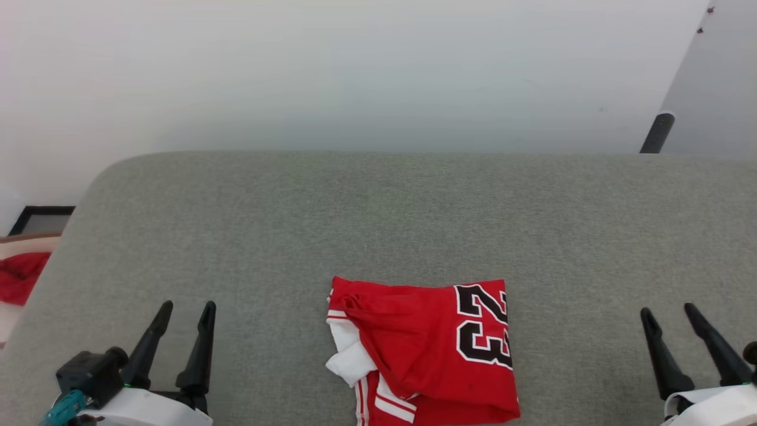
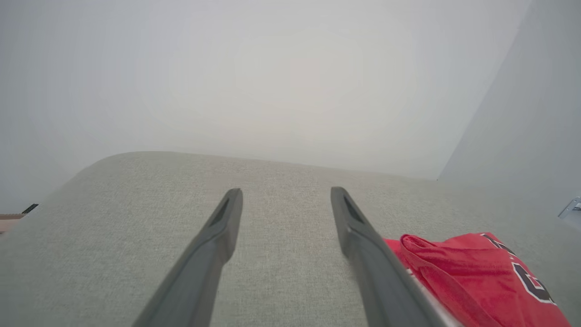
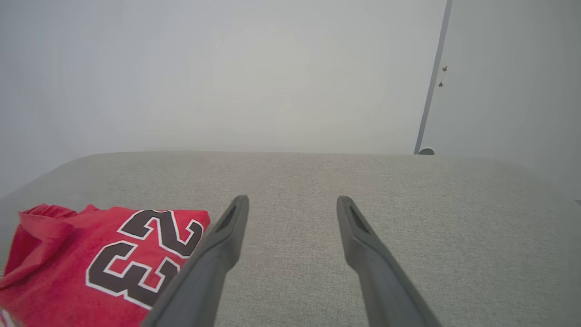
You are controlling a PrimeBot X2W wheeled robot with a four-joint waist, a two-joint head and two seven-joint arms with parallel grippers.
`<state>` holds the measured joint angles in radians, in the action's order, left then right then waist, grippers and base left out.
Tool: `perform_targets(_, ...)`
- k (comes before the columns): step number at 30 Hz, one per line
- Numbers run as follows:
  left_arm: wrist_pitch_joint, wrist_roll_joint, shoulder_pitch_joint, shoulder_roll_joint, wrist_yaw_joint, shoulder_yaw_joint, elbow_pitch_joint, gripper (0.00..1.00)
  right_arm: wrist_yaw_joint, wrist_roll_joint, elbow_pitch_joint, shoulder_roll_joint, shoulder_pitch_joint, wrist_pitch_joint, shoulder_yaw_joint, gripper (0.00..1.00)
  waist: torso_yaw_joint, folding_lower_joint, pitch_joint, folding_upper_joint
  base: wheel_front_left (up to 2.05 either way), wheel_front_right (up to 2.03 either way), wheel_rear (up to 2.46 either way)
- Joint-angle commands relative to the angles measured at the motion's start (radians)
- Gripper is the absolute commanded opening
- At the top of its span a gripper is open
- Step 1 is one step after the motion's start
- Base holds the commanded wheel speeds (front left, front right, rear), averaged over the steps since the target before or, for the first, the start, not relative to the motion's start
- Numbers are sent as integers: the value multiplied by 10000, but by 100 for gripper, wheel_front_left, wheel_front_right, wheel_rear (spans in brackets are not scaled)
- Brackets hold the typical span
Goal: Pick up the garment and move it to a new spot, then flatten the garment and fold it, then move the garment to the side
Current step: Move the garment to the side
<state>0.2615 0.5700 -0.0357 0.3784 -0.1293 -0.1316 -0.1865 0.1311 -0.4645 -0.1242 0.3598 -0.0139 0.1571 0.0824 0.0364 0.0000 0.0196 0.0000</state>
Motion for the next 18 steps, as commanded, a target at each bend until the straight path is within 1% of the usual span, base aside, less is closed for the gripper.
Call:
perform_targets(1, 33, -71, 86, -23, -22, 101, 21, 100, -8, 54, 32, -43, -109, -68, 158, 100, 192, 0, 23, 0, 0, 0, 0)
perform_targets(11, 33, -19, 176, 30, -23, 228, 11, 100, -8, -75, -67, -165, 236, -521, 1059, 100, 1115, 0, -1, 0, 0, 0, 0)
perform_targets(18, 33, 58, 128, -12, -23, 168, 10, 100, -8, -170, -252, -74, 520, -996, 1632, 100, 1501, 0, -152, 0, 0, 0, 0)
